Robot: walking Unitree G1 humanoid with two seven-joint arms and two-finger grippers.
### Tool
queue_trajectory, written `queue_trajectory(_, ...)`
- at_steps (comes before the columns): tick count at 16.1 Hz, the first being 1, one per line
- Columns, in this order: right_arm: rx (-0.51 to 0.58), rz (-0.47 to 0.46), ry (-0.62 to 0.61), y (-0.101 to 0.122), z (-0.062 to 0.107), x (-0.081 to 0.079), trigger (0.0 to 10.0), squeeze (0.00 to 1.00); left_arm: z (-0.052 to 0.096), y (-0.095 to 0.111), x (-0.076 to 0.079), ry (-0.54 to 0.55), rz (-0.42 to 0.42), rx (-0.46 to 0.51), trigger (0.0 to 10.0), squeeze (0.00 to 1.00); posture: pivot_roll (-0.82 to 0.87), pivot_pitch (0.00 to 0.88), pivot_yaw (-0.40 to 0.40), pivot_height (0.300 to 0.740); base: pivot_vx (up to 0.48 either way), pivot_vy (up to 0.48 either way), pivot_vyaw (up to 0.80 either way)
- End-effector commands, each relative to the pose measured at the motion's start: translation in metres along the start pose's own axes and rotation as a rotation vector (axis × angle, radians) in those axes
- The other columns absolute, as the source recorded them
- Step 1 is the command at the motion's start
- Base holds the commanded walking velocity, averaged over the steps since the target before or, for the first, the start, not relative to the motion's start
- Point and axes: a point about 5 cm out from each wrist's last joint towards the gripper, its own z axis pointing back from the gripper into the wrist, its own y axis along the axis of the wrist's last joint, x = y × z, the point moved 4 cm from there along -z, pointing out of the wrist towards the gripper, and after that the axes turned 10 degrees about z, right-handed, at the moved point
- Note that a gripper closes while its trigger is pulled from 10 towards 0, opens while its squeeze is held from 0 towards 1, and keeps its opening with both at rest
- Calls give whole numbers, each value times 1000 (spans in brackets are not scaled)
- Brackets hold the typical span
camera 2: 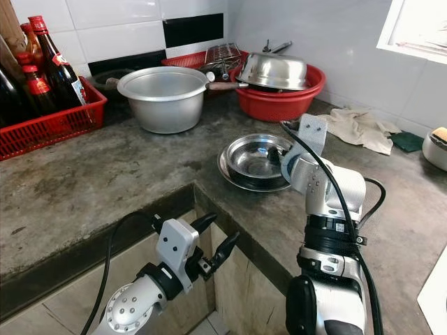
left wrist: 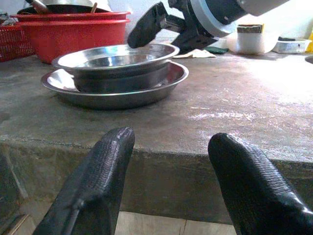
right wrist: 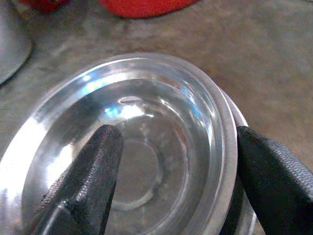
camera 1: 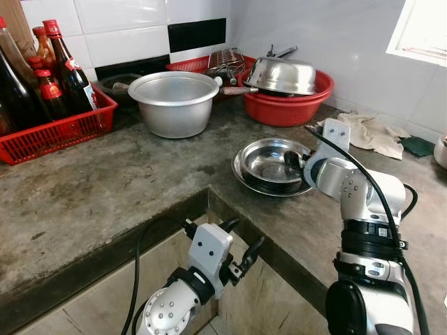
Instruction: Kitchen organization
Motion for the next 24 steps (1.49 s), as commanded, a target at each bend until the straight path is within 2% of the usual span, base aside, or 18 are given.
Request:
queue_trajectory(1, 22, 18, 41, 8, 4, -12, 10000, 0, -2, 2, 1, -4, -17, 9, 10000, 0, 15, 11, -48, 740, 0, 0, 0)
queue_trajectory(2, -1, 37, 90, 2, 5, -22, 10000, 0, -2, 2, 1, -1, -19, 10, 10000, 0, 18, 10, -51, 740, 0, 0, 0)
queue_trajectory(5, -46, 47, 111, -9, 3, -27, 10000, 0, -2, 3, 0, 2, -22, 10, 10000, 0, 20, 10, -54, 740, 0, 0, 0)
queue_trajectory(7, -84, 47, 101, -20, 0, -24, 10000, 0, -2, 4, 0, 3, -22, 14, 10000, 0, 22, 7, -56, 740, 0, 0, 0)
queue_trajectory(10, -139, -2, 46, -31, -7, -11, 10000, 0, -5, 8, 2, -3, -23, 31, 10000, 0, 22, 1, -60, 740, 0, 0, 0)
queue_trajectory(13, -140, -72, 62, -27, -12, -12, 10000, 0, -7, 15, 5, -14, -18, 64, 10000, 0, 23, 0, -63, 740, 0, 0, 0)
queue_trajectory(14, -146, -90, 67, -26, -14, -14, 9490, 0, -8, 17, 5, -14, -15, 70, 10000, 0, 23, 0, -61, 740, 0, 0, 0)
queue_trajectory(15, -163, -111, 71, -28, -15, -16, 2902, 0, -8, 17, 5, -18, -18, 72, 10000, 0, 28, 0, -60, 740, 0, 0, 0)
queue_trajectory(16, -172, -136, 73, -28, -17, -17, 0, 0, -8, 17, 5, -19, -20, 72, 10000, 0, 30, 0, -59, 740, 0, 0, 0)
queue_trajectory(24, -143, -325, 70, -21, -19, -18, 0, 0, -9, 18, 6, -9, -23, 74, 10000, 0, 38, 13, -66, 740, 0, 0, 0)
